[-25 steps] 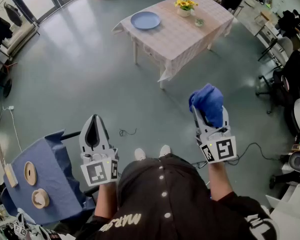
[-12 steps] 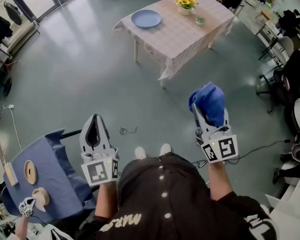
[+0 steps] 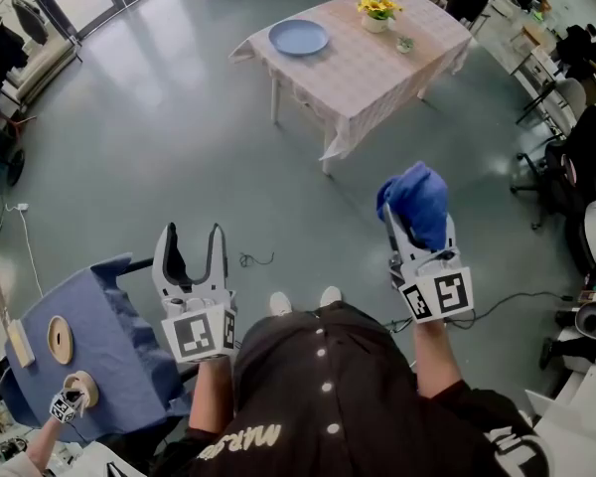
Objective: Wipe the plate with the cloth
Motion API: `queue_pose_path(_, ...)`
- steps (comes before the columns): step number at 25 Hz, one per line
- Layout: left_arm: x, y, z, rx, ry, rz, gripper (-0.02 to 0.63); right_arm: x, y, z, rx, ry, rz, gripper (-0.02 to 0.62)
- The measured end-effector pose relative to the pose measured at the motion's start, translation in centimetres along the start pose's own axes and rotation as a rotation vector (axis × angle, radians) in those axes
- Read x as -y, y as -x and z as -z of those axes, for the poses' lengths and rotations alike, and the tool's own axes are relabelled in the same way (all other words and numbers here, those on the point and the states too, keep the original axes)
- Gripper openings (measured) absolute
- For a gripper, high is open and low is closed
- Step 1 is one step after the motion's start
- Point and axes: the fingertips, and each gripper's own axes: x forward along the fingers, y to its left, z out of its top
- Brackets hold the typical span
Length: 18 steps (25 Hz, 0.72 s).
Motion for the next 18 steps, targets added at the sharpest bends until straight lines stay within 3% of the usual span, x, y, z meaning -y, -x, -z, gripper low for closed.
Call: queue_pose_path(18, -6.3, -1.1, 2.2, -0.022, 0.000, 0.053, 0.298, -5.5, -3.6, 1.5, -0.025, 0.034, 0.035, 0.196)
